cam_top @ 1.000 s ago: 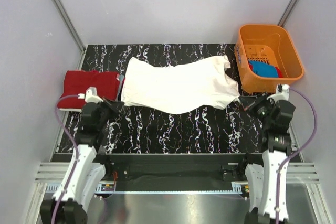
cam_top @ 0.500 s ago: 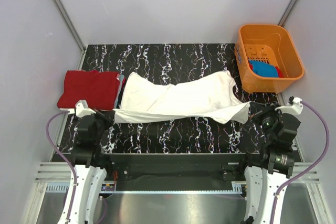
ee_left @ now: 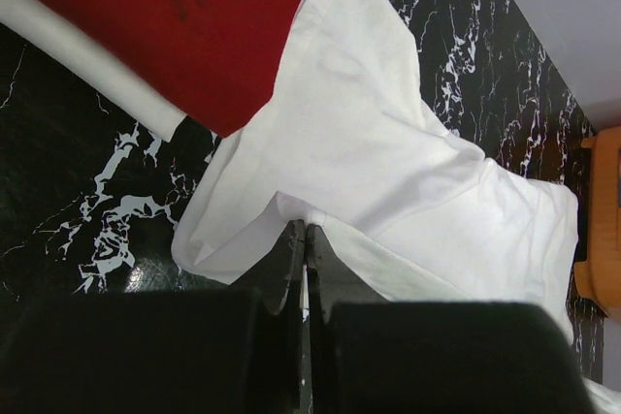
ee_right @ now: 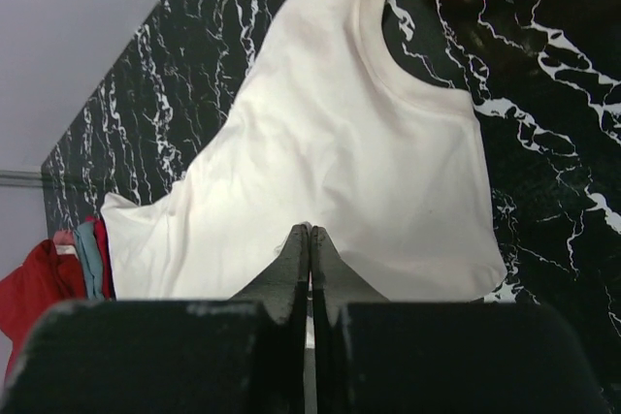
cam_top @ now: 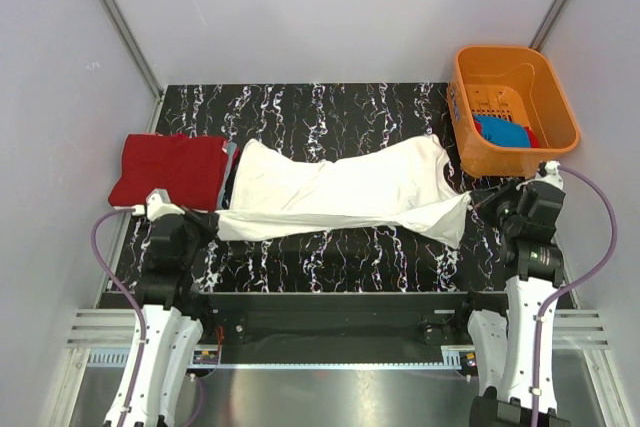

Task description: Fold and stack the t-shirts

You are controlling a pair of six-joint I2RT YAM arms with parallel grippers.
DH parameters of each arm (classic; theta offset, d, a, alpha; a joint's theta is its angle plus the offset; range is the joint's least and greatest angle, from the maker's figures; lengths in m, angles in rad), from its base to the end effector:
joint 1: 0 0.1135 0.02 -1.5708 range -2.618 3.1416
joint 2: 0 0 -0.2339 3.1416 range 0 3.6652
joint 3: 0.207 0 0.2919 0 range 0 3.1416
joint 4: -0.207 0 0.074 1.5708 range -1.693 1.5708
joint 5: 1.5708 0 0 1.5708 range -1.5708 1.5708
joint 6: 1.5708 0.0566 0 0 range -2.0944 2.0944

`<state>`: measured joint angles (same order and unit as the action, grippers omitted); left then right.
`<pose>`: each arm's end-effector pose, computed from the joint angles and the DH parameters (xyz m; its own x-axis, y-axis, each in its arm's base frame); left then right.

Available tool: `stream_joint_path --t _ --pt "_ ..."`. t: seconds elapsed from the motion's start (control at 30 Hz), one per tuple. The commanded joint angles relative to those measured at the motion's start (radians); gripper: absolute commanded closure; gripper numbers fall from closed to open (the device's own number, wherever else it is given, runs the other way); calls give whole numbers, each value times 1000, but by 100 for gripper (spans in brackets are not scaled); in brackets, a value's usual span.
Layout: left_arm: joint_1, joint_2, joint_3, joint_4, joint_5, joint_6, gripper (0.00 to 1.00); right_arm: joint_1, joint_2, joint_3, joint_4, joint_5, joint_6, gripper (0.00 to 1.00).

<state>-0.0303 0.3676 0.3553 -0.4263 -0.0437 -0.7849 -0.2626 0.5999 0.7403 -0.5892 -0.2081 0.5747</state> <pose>0.2063 -0.0038 0.1986 -0.2938 -0.6975 -0.6536 -0.3065 0.7164 -0.6267 0.2135 -0.0453 0.2888 -0.3113 0.6344 -0.7075 0.2901 0.7724 0.5650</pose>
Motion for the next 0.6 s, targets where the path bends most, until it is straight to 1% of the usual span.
stream_joint_path --t 0.0,0.07,0.1,0.13,0.17,0.2,0.23,0.3,0.33,0.4,0.43,0.47,0.5,0.53,0.57 --pt "1 4 33 59 -19 25 100 -1 8 -8 52 -37 -26 100" --pt "1 13 25 122 16 55 100 -1 15 -16 101 -54 -9 100" --pt "1 37 48 173 40 56 100 -1 64 -10 120 -69 -3 100" --pt "1 127 72 182 39 56 100 -1 104 26 136 -106 -4 100" --pt "1 189 111 192 69 59 100 0 153 54 167 -122 -3 100" --pt "1 253 198 202 106 62 100 -1 247 92 169 -134 -4 100" --pt "1 369 261 196 125 65 100 0 286 194 158 -151 -6 100" --pt "3 445 376 155 149 78 100 -1 328 292 147 -154 5 100" --pt "1 461 489 141 150 78 100 -1 321 388 149 -149 16 100" --pt "3 439 588 115 156 85 100 0 289 493 138 -151 19 100" --pt "3 407 634 106 156 90 100 0 278 601 128 -151 13 100" --pt "3 387 727 98 157 104 100 0 273 657 94 -151 5 100" --pt "1 372 767 75 168 110 100 -1 261 709 83 -154 -2 100" --pt "1 334 799 69 179 113 100 0 252 799 78 -178 -9 100" --pt "1 314 859 67 192 118 100 -1 239 838 89 -198 -7 100"
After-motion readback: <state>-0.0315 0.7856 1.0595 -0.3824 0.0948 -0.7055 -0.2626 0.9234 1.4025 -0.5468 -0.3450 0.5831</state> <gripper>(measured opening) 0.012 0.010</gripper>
